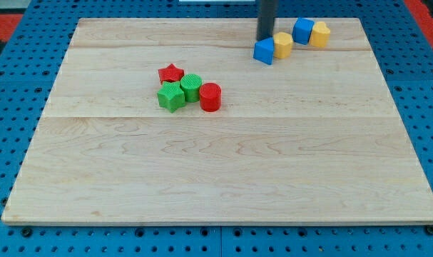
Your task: Push the blue triangle into the blue cube
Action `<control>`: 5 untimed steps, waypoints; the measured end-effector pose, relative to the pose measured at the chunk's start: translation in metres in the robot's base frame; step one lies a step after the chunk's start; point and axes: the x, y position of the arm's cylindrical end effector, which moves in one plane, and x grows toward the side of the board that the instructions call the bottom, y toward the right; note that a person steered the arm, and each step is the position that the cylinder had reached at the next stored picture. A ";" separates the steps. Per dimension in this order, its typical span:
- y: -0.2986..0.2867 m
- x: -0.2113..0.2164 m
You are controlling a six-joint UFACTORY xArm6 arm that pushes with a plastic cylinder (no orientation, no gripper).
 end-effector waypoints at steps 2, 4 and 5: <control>-0.042 0.000; -0.079 0.048; -0.037 0.053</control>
